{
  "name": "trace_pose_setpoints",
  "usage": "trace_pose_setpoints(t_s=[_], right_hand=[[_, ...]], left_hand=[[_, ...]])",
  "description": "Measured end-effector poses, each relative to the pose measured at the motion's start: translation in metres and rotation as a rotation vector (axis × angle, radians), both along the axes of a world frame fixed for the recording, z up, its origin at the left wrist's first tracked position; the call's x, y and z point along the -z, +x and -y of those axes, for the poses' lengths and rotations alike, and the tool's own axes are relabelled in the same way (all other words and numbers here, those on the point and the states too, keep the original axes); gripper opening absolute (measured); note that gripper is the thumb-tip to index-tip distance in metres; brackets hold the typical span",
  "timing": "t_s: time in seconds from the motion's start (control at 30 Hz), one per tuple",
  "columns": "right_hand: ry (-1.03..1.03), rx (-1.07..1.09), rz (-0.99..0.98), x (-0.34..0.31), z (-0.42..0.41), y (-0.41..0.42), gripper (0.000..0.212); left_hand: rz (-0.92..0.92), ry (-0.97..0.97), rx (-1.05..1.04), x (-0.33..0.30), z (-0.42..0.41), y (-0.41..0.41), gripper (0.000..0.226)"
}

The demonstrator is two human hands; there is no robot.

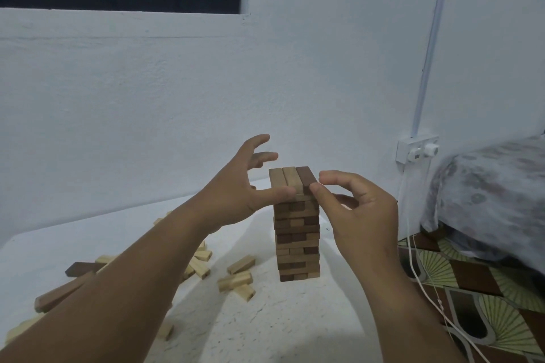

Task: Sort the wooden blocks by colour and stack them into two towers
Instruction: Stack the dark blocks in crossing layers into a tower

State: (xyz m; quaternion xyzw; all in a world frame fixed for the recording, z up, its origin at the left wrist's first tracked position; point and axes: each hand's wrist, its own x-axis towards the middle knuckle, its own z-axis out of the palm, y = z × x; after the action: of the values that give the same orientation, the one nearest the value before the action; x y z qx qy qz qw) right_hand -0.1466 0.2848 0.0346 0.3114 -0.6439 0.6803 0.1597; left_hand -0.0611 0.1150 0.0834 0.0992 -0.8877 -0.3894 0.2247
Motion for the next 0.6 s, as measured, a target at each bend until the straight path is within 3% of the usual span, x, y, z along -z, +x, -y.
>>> trace_pose_setpoints(t_s=[0.17, 0.27, 0.37, 0.5, 0.6], right_hand=[[-0.005, 0.058, -0.244, -0.009, 0.003, 0.018, 0.030], [0.018, -0.002, -0.370, -0.012, 0.015, 0.044, 0.015], [0.082, -0.149, -0.371, -0.001, 0.034, 0.075, 0.012], [0.330, -0.362, -0.327, 0.029, 0.059, 0.119, 0.013], [0.602, -0.503, -0.323, 0.055, 0.077, 0.145, 0.019]], left_hand=[[-0.094, -0.023, -0.058, -0.004, -0.004, 0.032, 0.090], [-0.115, -0.071, -0.143, 0.005, 0.000, 0.075, 0.077], [-0.068, -0.101, -0.271, 0.023, 0.007, 0.132, 0.062], [0.059, -0.085, -0.435, 0.055, 0.026, 0.210, 0.034], [0.053, -0.112, -0.512, 0.077, 0.044, 0.251, 0.027]])
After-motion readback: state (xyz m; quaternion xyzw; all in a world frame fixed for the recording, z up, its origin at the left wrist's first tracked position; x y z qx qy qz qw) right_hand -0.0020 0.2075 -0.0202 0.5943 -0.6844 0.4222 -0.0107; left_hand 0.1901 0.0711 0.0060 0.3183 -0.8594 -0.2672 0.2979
